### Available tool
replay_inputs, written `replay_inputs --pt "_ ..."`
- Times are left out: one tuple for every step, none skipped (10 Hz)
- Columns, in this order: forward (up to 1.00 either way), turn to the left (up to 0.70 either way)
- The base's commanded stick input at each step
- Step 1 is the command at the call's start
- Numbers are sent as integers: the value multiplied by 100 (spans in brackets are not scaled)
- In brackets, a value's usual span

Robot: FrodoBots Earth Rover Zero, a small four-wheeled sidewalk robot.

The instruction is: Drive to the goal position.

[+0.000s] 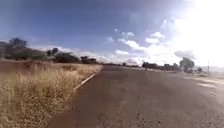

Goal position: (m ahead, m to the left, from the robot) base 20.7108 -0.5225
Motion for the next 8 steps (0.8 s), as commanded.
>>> replay_inputs --pt "50 0" --pt "50 0" --pt "50 0" --pt "50 0" --pt "50 0" --pt "50 0" --pt "50 0" --pt "50 0"
